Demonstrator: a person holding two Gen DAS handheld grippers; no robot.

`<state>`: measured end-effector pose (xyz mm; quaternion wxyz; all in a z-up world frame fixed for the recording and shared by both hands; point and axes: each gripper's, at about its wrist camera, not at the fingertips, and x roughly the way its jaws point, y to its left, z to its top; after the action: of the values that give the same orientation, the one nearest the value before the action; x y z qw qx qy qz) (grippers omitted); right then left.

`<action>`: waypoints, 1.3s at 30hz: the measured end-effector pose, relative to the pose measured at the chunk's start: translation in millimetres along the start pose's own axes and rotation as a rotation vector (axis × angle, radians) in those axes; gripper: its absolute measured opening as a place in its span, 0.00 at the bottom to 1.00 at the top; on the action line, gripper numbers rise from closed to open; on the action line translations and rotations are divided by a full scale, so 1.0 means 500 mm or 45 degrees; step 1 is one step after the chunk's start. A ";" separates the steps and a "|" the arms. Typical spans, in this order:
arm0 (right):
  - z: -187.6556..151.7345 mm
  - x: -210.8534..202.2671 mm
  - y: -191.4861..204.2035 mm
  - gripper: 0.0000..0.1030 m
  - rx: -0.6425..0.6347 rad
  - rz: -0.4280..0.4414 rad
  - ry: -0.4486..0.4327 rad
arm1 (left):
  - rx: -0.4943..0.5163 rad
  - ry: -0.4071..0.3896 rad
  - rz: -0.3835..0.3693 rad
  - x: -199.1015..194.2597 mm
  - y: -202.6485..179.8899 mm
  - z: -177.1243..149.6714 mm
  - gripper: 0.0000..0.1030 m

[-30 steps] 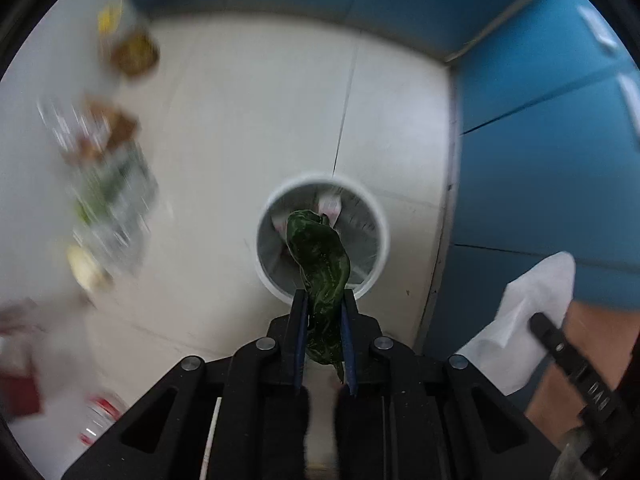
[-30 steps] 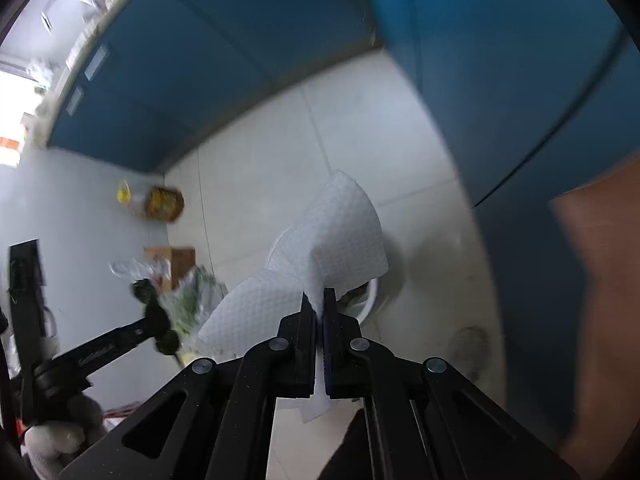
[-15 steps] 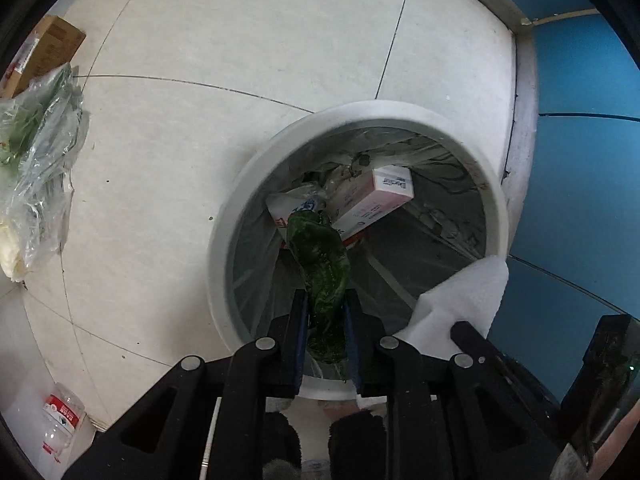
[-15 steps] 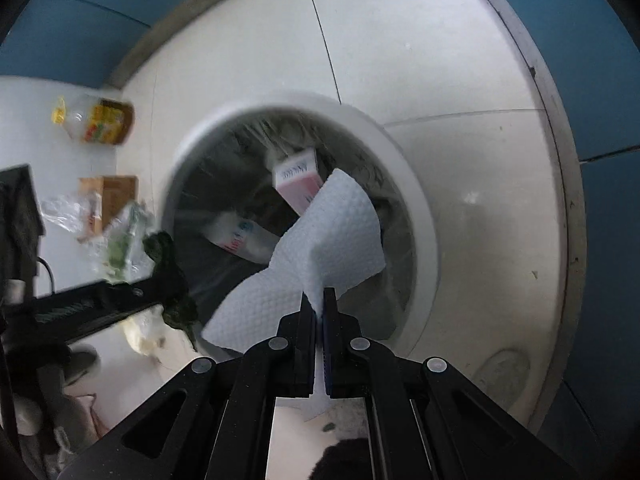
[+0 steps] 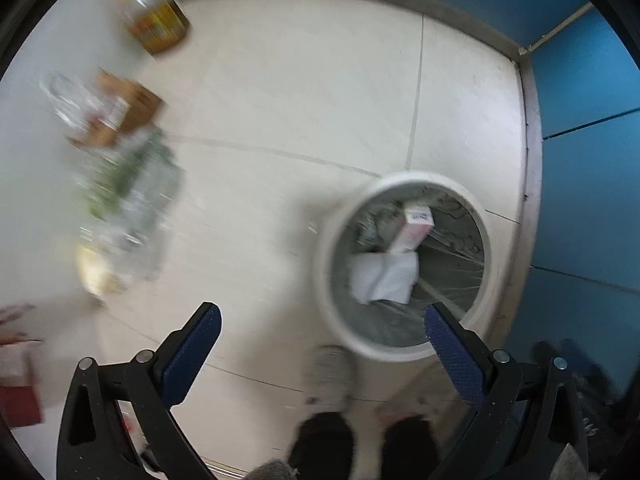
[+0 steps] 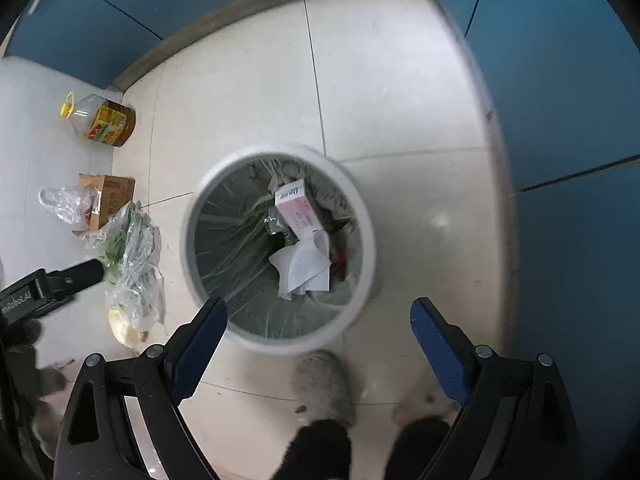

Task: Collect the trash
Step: 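Raise both tools away from the bin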

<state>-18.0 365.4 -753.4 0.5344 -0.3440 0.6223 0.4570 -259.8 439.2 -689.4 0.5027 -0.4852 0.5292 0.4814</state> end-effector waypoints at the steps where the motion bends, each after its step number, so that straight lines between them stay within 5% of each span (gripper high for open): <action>1: -0.005 -0.039 0.006 0.99 -0.011 -0.026 -0.014 | 0.019 -0.044 0.031 -0.052 0.002 -0.009 1.00; 8: -0.037 -0.330 0.074 1.00 -0.117 -0.120 -0.110 | 0.105 -0.310 0.084 -0.362 -0.002 -0.079 1.00; 16: -0.094 -0.648 0.132 1.00 -0.205 -0.107 -0.229 | 0.147 -0.412 0.071 -0.621 -0.026 -0.168 1.00; 25: -0.156 -0.933 0.132 1.00 -0.148 0.054 -0.369 | 0.278 -0.498 -0.010 -0.838 -0.100 -0.246 1.00; 32: -0.178 -1.106 -0.047 1.00 0.199 0.222 -0.527 | 0.422 -0.611 -0.039 -0.953 -0.258 -0.244 1.00; 39: -0.249 -1.211 -0.386 1.00 0.693 0.151 -0.671 | 0.716 -0.518 -0.283 -0.970 -0.615 -0.232 1.00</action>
<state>231.9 145.8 -197.6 0.7205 -0.0239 0.5809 0.3780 51.2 317.5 -207.9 0.7608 -0.2768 0.4742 0.3460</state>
